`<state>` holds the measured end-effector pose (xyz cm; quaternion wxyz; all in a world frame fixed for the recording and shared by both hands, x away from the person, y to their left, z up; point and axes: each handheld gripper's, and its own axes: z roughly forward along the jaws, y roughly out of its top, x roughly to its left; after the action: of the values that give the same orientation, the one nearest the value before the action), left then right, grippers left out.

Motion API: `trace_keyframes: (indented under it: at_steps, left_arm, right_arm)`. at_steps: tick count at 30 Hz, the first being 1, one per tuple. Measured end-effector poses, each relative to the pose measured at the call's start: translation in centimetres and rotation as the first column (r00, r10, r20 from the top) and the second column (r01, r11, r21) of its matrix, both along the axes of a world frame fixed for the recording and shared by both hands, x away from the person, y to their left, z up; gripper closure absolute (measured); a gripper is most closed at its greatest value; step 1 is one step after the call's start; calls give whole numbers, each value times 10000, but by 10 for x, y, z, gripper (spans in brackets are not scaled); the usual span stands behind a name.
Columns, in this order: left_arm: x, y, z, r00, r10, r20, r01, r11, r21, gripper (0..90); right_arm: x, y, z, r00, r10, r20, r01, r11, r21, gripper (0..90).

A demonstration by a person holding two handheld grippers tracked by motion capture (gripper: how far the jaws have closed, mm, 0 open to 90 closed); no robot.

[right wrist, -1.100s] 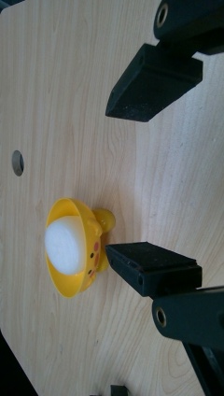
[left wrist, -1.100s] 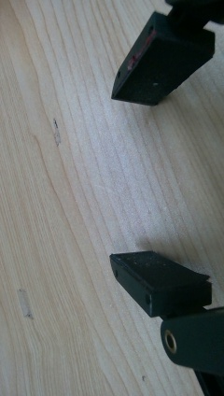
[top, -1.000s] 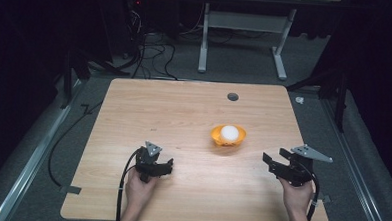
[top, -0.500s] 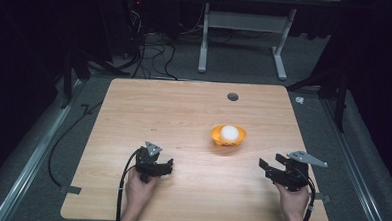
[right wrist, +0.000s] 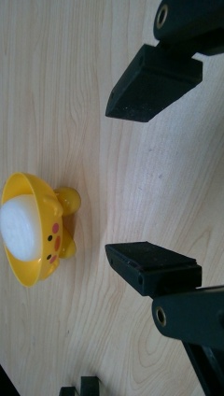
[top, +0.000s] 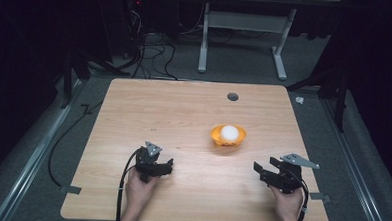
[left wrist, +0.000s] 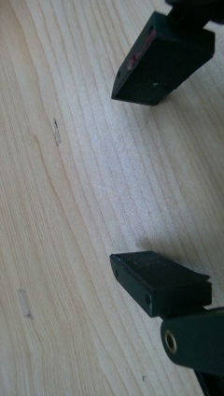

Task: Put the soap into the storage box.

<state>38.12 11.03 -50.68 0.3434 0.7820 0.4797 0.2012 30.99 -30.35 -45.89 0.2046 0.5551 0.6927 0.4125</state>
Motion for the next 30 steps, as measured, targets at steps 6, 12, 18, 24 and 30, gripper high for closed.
trace_keyframes:
  at_steps: [6, 12, 18, 24, 30]
  left_arm:
    - [0, 0, 0, 10000, 2, 0, -2, 10000, 7, 182]
    - [0, 0, 0, 10000, -2, -3, 2, 10000, 1, 182]
    - [0, 0, 0, 10000, -2, -4, 2, 10000, 2, 182]
    - [0, 0, 0, 10000, -4, -4, 4, 10000, 3, 182]
    - [0, 0, 0, 10000, -7, -4, 7, 10000, 5, 182]
  right_arm:
    - [3, 6, -6, 9998, 104, -153, -105, 9999, -65, 301]
    - [6, 12, -13, 9992, 179, -349, -187, 9995, -250, 307]
    - [9, 17, -20, 9988, 218, -443, -234, 9991, -353, 311]
    - [12, 21, -26, 9981, 212, -576, -242, 9984, -507, 313]
    - [15, 24, -34, 9979, 194, -616, -233, 9977, -634, 314]
